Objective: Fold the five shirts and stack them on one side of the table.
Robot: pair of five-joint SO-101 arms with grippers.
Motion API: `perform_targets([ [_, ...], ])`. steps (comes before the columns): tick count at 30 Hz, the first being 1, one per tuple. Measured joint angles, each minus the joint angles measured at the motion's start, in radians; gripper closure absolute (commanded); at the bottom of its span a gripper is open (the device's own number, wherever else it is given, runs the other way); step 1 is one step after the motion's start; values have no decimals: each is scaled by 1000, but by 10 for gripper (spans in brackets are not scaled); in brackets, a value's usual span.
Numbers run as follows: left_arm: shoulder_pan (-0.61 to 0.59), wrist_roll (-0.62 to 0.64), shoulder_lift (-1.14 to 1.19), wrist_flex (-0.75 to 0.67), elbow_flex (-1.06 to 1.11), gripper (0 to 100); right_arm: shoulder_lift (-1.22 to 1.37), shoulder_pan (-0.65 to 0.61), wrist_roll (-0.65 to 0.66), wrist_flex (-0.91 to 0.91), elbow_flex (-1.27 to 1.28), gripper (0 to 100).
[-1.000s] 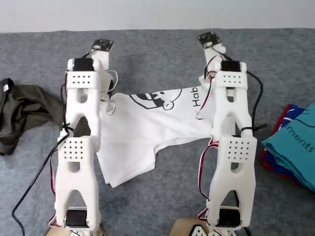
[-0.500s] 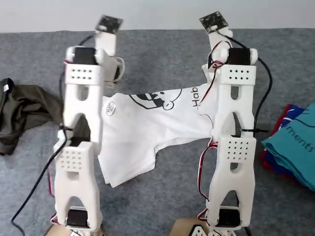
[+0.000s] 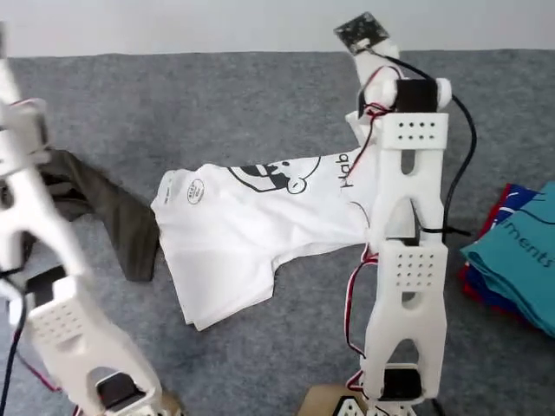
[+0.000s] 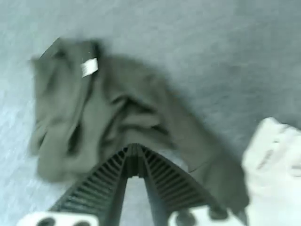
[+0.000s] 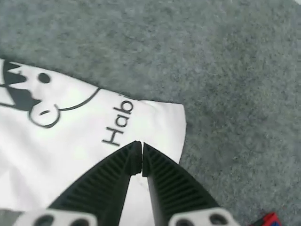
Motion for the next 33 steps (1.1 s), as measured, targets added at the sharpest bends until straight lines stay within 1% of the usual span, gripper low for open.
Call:
perform_targets([
  [4, -100, 0, -34, 0, 52, 998, -169, -49, 9, 0, 236, 988],
  [11, -255, 0, -34, 0, 60, 998, -440, -195, 180, 0, 710, 985],
  [16, -351, 0, -34, -32, 86, 998, -597, -334, 245, 0, 948, 982],
  [18, -368, 0, -21, -32, 101, 998, -631, -399, 270, 0, 1045, 958],
  [20, -388, 0, 5, -32, 109, 998, -652, -465, 295, 0, 1135, 901],
  [23, -422, 0, 37, -32, 109, 998, -669, -562, 307, -18, 1235, 819],
  [28, -462, -2, 44, -32, 114, 998, -669, -713, 334, -71, 1330, 797],
  [33, -470, -2, 44, -32, 114, 998, -669, -809, 402, -144, 1396, 767],
])
